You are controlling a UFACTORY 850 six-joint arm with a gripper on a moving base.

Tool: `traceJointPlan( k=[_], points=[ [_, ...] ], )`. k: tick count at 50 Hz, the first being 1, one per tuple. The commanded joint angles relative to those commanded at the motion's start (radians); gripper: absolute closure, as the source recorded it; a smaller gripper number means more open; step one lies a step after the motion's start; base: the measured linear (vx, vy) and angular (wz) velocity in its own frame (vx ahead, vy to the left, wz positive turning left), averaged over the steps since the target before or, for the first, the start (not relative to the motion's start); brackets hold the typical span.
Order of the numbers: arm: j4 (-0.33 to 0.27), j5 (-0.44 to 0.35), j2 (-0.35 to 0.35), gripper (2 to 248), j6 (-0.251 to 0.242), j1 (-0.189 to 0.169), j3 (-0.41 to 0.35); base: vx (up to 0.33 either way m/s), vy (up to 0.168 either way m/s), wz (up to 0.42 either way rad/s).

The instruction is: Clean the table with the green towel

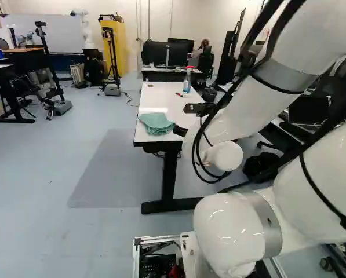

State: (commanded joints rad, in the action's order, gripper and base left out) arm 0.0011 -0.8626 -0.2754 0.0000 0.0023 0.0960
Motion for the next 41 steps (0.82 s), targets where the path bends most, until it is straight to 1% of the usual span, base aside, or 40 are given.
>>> traceJointPlan(
  k=[41],
  points=[
    [-0.001,-0.010,-0.004,3,0.000,-0.002,-0.009,0.000,0.000,0.000]
  ],
)
